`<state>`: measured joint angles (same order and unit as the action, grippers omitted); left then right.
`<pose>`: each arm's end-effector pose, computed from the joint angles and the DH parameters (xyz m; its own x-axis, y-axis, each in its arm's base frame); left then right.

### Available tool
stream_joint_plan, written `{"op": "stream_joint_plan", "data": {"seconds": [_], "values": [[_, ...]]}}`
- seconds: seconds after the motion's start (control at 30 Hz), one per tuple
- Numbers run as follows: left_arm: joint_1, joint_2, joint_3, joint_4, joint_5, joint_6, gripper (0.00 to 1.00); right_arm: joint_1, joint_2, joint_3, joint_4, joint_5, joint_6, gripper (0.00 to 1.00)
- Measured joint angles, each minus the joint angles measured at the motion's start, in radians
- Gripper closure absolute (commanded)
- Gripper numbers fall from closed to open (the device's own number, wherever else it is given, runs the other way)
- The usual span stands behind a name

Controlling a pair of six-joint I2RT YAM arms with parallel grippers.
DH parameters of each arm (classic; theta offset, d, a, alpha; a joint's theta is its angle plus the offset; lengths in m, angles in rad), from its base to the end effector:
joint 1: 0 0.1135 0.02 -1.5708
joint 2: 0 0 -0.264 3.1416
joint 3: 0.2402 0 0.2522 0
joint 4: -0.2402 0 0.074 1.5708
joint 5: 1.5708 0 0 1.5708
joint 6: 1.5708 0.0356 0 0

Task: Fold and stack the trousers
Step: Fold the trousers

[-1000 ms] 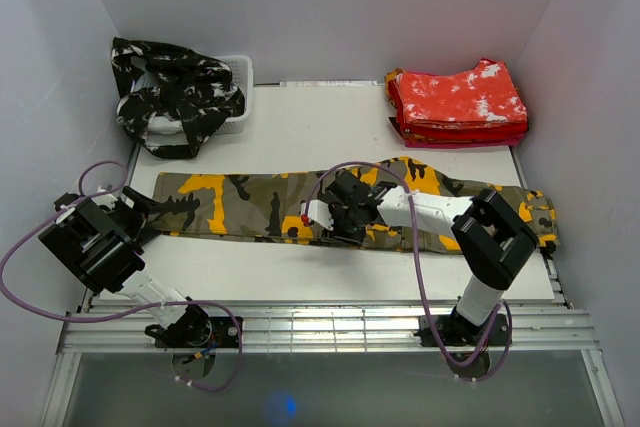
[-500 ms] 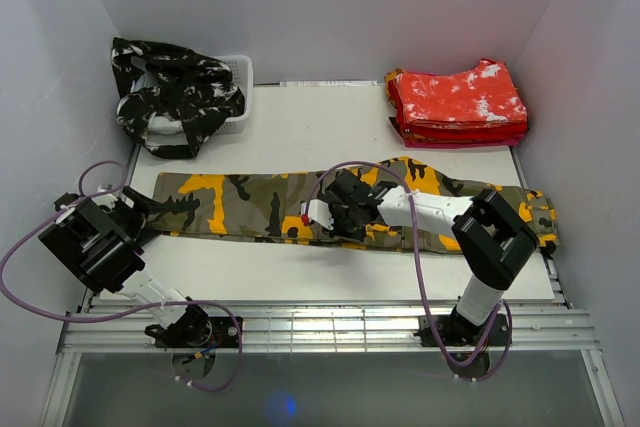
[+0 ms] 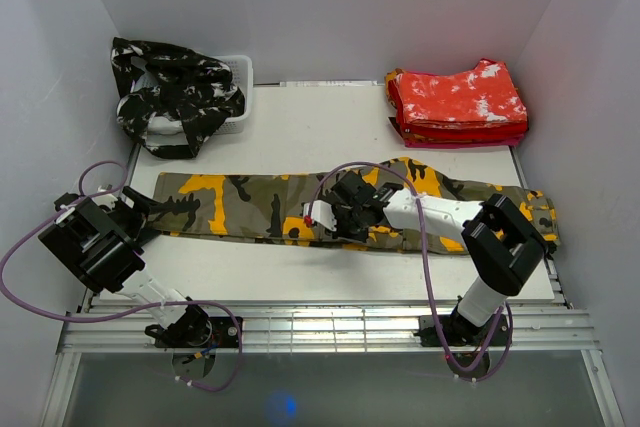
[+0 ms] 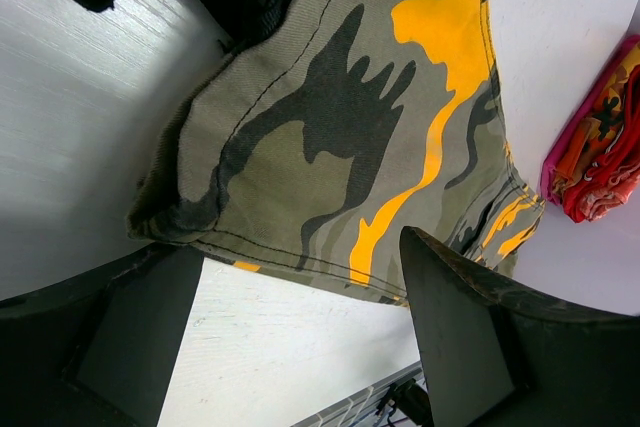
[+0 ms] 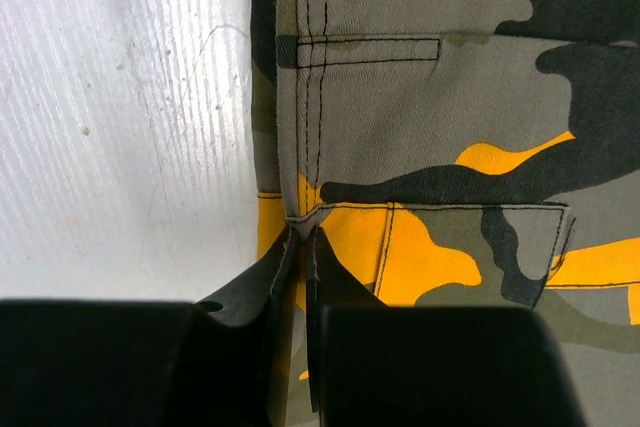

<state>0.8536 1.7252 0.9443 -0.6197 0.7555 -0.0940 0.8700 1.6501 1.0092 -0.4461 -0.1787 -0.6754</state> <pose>0.2115 0.2053 0.1461 -0.6006 -0.7926 -0.1052 -0.5310 0.4938 -0.6887 0.2040 0.2516 0.1818 0.0581 -0.8853 -0.4614 -0.9855 0.0229 -0.1680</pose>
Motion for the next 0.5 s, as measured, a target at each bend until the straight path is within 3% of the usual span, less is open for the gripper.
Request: {"op": "stream_joint_plan", "data": {"seconds": [0.5], "values": [[0.0, 0.001, 0.004, -0.008, -0.006, 0.0, 0.09, 0.0, -0.019, -0.059, 0.021, -0.008, -0.012, 0.92]]}}
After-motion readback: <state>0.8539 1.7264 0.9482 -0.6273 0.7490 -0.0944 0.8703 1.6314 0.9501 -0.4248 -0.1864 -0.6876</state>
